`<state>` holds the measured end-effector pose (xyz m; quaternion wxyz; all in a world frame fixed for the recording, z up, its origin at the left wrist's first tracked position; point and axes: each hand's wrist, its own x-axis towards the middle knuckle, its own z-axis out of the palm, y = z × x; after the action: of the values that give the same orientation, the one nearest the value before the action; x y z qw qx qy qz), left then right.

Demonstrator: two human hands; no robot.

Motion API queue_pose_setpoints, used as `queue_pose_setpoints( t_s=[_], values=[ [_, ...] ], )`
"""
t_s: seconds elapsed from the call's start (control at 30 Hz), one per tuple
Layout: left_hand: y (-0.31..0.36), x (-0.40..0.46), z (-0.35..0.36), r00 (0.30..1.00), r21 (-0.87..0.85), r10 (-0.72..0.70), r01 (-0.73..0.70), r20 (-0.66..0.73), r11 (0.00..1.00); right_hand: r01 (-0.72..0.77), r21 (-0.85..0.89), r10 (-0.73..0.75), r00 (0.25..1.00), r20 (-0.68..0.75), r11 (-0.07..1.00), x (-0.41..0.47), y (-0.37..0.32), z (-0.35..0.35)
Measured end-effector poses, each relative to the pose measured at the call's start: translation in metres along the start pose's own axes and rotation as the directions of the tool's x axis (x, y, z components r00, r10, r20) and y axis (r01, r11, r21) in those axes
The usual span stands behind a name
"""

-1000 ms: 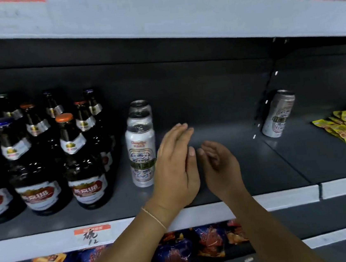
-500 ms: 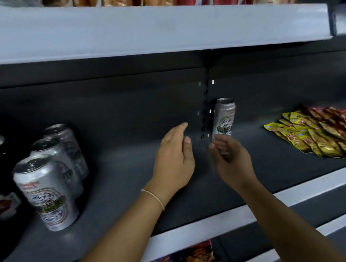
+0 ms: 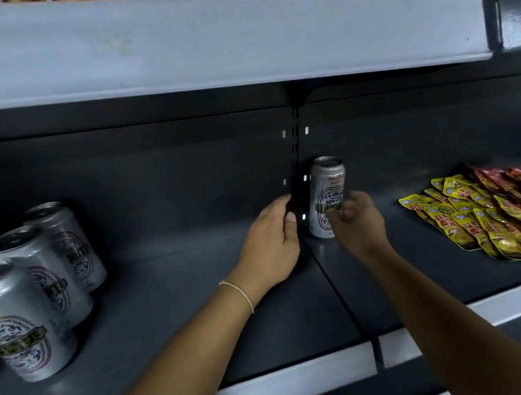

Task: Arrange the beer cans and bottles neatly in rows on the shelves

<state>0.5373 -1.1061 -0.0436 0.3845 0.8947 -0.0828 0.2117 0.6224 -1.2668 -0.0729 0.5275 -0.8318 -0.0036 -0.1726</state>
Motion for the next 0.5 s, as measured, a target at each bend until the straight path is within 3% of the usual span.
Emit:
queue_pose_setpoints(
  t_s=[0.2,0.5],
  values=[
    [-0.009,-0.001,-0.002,0.999,0.012,-0.038,0.038,-0.004,0.999,-0.044,-0.095,0.051,0.996,0.068,0.995,0.028,0.004,0.015],
    [-0.024,-0.017,-0.013,0.994,0.047,-0.108,0.108,-0.012,0.993,-0.087,-0.066,0.092,0.993,0.076,0.994,0.037,0.008,0.027]
  ],
)
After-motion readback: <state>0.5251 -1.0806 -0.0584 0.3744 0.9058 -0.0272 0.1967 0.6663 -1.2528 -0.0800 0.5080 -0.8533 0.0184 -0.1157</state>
